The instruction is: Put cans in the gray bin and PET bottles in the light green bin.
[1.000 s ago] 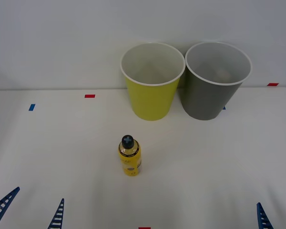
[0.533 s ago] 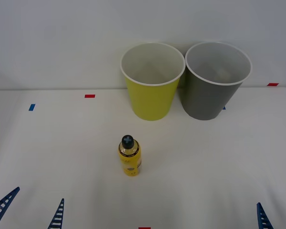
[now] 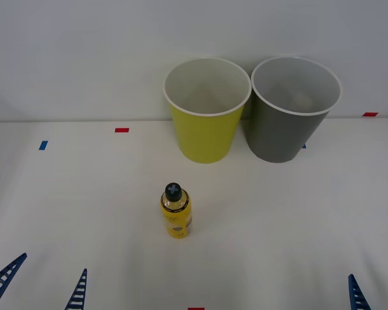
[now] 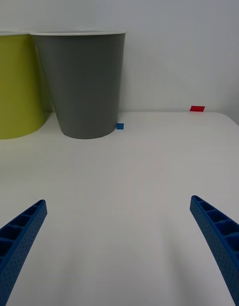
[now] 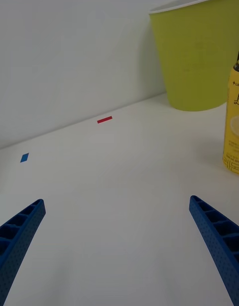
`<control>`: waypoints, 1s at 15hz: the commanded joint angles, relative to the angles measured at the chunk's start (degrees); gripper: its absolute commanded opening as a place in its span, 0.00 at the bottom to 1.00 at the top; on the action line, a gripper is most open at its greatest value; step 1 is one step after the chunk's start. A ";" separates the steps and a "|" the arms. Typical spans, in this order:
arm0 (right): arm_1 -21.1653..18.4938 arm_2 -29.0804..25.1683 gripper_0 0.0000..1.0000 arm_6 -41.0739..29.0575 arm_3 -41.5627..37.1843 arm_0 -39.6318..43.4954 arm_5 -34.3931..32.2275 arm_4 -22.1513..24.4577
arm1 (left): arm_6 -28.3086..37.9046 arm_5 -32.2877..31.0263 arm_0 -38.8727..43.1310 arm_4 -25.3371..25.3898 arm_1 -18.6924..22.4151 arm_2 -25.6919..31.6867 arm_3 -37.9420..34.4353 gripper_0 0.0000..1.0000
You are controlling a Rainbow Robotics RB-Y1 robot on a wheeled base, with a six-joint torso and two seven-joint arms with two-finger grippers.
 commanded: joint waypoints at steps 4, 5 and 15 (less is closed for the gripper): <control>0.00 0.00 1.00 0.00 0.00 0.00 0.00 0.00 | 0.00 0.00 0.00 0.00 0.00 0.00 0.00 1.00; 0.00 0.00 1.00 0.00 0.00 0.00 0.00 0.00 | 0.00 0.00 0.00 0.00 0.00 0.00 0.00 1.00; 0.00 0.00 1.00 0.00 0.00 0.00 0.00 0.00 | 0.00 0.00 0.00 0.00 0.00 0.00 0.00 1.00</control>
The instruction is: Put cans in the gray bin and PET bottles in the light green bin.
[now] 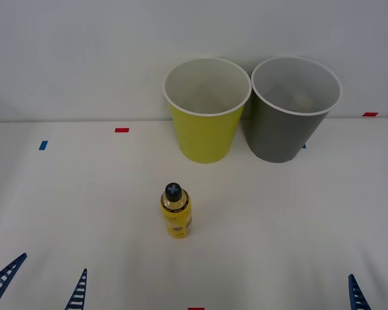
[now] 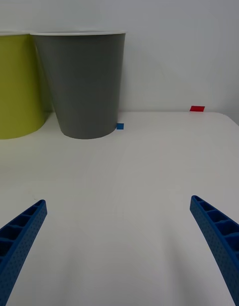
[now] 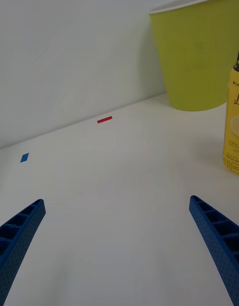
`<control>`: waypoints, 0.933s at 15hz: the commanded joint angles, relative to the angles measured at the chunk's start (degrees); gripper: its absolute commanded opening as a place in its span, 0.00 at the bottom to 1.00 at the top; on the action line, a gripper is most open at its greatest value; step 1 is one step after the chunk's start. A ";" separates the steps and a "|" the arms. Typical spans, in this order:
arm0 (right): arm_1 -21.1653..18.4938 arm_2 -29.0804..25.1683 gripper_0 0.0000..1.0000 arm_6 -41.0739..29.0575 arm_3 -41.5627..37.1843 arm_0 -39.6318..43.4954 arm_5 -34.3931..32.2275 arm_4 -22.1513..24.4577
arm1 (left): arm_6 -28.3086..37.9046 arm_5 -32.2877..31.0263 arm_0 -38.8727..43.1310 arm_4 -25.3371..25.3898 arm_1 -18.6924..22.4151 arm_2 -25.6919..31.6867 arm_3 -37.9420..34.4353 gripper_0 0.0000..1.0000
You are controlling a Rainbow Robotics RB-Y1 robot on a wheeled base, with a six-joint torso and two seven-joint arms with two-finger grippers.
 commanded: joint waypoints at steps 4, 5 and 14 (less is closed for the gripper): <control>0.00 0.00 1.00 0.00 0.00 0.00 0.00 0.00 | 0.00 0.00 0.00 0.00 0.00 0.00 0.00 1.00; 0.00 0.00 1.00 0.00 0.00 0.00 0.00 0.00 | 0.00 0.00 0.00 0.00 0.00 0.00 0.00 1.00; 0.00 0.00 1.00 0.00 0.00 0.00 0.00 0.00 | 0.88 -4.92 -3.16 -0.09 5.71 -0.62 3.43 1.00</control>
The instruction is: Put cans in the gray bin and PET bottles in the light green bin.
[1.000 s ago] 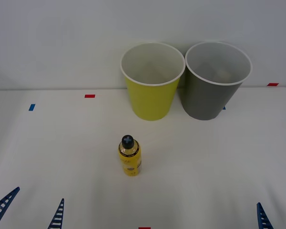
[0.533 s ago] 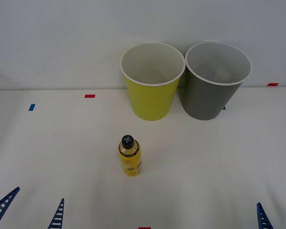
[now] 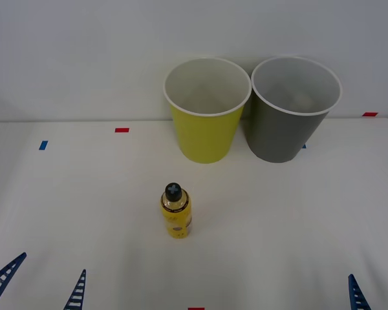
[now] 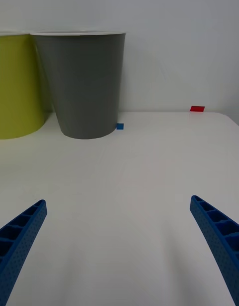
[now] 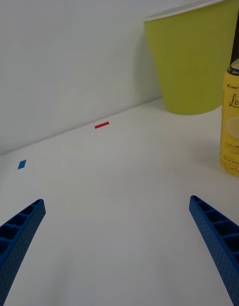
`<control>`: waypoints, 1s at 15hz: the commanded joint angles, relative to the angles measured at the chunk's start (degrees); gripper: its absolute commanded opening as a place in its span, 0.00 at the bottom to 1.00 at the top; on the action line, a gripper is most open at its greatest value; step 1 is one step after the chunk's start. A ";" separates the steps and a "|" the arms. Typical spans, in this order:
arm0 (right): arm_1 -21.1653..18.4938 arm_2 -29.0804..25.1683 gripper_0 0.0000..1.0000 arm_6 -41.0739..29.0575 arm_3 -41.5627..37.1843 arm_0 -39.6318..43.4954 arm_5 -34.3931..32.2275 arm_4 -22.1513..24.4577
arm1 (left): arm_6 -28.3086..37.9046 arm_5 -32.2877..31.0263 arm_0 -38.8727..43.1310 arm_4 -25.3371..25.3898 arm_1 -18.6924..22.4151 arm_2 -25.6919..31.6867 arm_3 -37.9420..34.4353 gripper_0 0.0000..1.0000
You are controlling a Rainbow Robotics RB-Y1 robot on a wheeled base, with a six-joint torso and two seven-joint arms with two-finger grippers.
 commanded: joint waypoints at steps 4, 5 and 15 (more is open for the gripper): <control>0.00 0.00 1.00 0.00 0.00 0.00 0.00 0.00 | 1.27 -11.72 -10.24 1.05 9.89 -6.41 12.01 1.00; 0.00 0.00 1.00 0.00 0.00 0.00 0.00 0.00 | 1.88 -12.95 -12.70 1.66 11.56 -8.08 14.12 1.00; 0.00 0.00 1.00 0.00 0.00 0.00 0.00 0.00 | 2.41 -13.12 -34.23 8.17 18.51 -22.31 22.73 1.00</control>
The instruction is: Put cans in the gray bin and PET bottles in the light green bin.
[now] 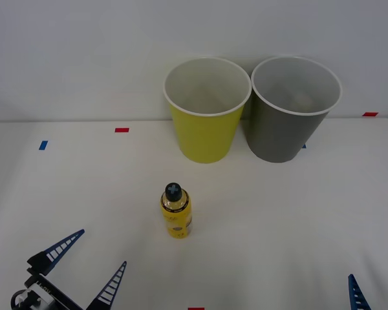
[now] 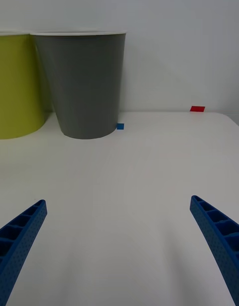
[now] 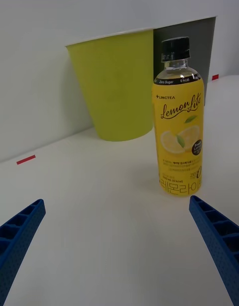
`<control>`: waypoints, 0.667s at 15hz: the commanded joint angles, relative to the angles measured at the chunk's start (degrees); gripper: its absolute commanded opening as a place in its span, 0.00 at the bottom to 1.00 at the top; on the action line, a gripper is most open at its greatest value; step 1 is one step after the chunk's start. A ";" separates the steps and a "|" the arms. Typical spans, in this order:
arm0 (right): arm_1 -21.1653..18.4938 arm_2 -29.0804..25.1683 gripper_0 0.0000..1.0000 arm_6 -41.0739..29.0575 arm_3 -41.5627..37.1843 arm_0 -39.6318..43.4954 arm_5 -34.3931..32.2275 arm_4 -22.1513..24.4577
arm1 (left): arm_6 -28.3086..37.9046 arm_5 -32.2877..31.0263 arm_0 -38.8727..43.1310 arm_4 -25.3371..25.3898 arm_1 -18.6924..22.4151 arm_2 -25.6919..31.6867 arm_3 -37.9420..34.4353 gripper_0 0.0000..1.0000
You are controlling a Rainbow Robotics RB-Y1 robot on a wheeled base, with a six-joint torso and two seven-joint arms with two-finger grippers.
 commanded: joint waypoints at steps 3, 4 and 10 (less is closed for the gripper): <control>0.00 0.00 1.00 0.00 0.00 0.00 0.00 0.00 | 0.13 0.06 -10.47 0.27 1.27 -7.79 3.29 1.00; 0.00 0.00 1.00 0.00 0.00 0.00 0.00 0.00 | 0.13 0.06 -11.97 0.45 1.36 -9.02 3.64 1.00; 0.00 0.00 1.00 0.00 0.00 0.00 0.00 0.00 | 0.13 0.67 -20.49 2.99 1.09 -14.56 6.98 1.00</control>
